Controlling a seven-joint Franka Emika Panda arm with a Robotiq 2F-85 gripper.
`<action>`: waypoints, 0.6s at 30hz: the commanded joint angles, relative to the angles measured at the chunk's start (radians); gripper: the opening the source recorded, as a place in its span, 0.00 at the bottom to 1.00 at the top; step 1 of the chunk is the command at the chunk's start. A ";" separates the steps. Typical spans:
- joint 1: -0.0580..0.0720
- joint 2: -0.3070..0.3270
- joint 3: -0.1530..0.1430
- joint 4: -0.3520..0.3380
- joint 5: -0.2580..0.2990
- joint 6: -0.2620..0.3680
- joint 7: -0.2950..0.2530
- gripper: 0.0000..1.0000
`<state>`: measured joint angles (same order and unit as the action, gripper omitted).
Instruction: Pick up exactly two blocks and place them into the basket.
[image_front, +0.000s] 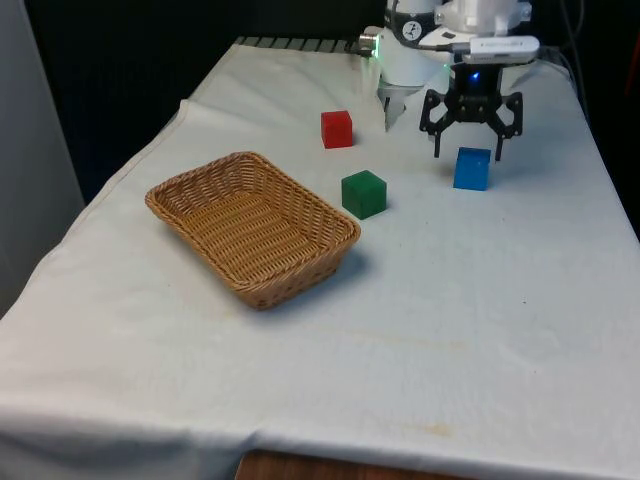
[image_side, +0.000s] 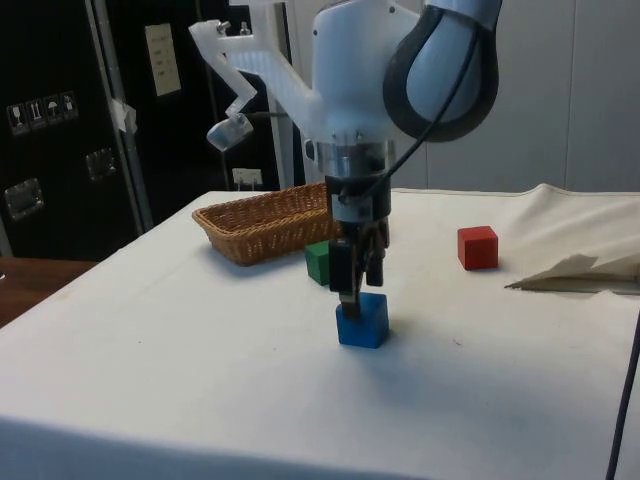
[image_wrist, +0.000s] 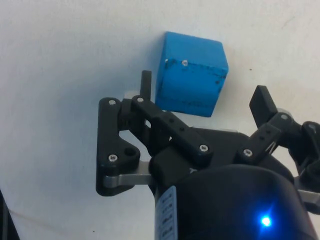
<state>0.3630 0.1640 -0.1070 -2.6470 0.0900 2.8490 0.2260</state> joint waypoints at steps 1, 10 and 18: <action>-0.008 0.003 0.022 0.000 0.043 0.012 -0.021 1.00; -0.008 0.038 0.024 0.009 0.040 0.031 -0.012 1.00; 0.000 0.044 0.006 0.012 0.013 0.024 0.002 1.00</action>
<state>0.3630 0.2080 -0.1010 -2.6350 0.1030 2.8730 0.2280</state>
